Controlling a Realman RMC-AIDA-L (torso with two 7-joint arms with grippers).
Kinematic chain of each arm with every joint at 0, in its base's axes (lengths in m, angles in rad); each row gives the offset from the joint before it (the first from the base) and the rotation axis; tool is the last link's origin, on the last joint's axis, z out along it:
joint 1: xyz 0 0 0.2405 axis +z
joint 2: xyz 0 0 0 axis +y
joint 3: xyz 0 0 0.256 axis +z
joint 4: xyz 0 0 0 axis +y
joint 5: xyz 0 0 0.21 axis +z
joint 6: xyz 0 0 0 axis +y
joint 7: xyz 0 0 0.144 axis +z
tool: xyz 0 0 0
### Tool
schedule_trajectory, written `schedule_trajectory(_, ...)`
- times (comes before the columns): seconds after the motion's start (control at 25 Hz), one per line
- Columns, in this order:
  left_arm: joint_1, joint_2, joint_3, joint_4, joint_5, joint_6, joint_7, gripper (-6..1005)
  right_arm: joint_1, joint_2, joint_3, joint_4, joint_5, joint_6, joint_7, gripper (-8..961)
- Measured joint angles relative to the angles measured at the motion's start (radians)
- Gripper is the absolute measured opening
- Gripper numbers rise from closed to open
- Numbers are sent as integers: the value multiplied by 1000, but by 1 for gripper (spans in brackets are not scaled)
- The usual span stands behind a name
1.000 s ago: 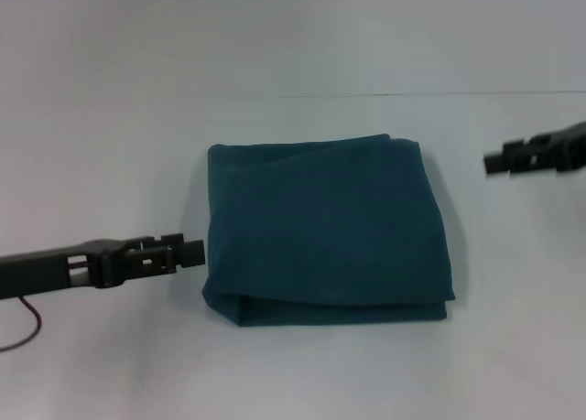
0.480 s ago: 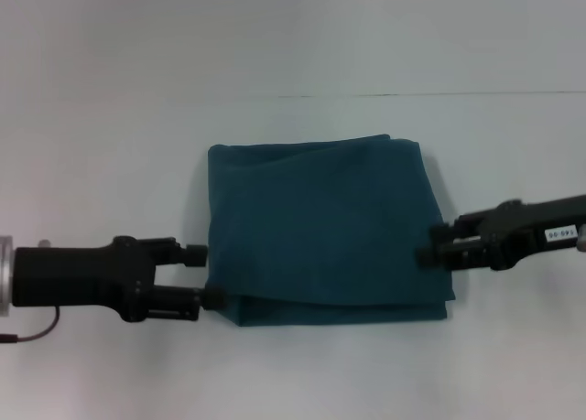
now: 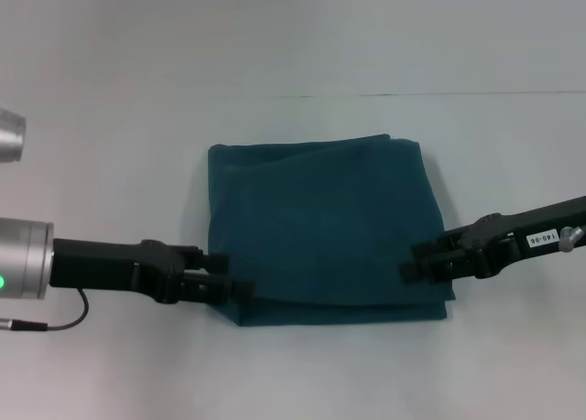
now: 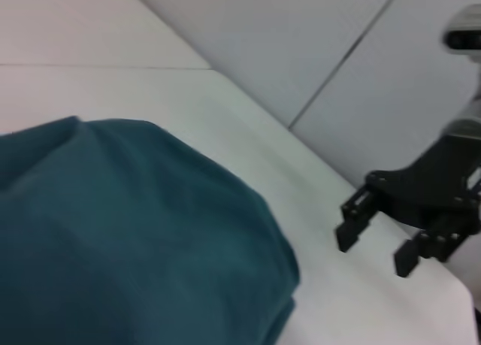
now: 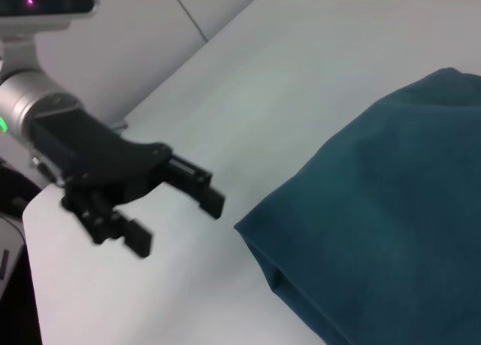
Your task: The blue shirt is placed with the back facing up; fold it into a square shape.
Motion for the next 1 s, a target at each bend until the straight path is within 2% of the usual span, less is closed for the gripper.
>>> schedule_trajectory(0.28, -6, 3, -8, 8, 1, -20, 22, 845, 2, 6, 0, 1, 7, -3, -71, 578)
schedule_trajectory(0.36, -6, 3, -10, 8, 2, -28, 22, 845, 18, -1, 0, 6, 6, -9, -36, 577)
schedule_trajectory(0.48, -5, 4, -11, 8, 2, -35, 22, 844, 59, -36, 8, 34, 13, -53, 84, 578)
schedule_trajectory(0.56, -2, 4, -11, 8, -2, -38, 22, 844, 94, -74, 27, 80, 23, -85, 190, 579)
schedule_trajectory(0.6, -1, 4, -13, 8, -4, -40, 22, 844, 113, -96, 40, 111, 28, -87, 250, 579)
schedule_trajectory(0.72, -4, 3, -17, 7, -7, -45, 24, 844, 187, -193, 99, 317, 48, -81, 373, 580)
schedule_trajectory(0.76, -5, 2, -16, 7, -6, -45, 24, 844, 204, -215, 109, 364, 56, -85, 387, 581)
schedule_trajectory(0.84, -6, 0, -17, 8, -4, -45, 25, 844, 223, -240, 113, 417, 66, -97, 418, 581)
schedule_trajectory(0.92, -6, -1, -18, 8, -4, -45, 24, 845, 227, -242, 93, 407, 60, -107, 449, 582)
schedule_trajectory(1.0, -6, 1, -24, 9, -7, -44, 22, 846, 221, -235, 61, 347, 44, -108, 436, 583)
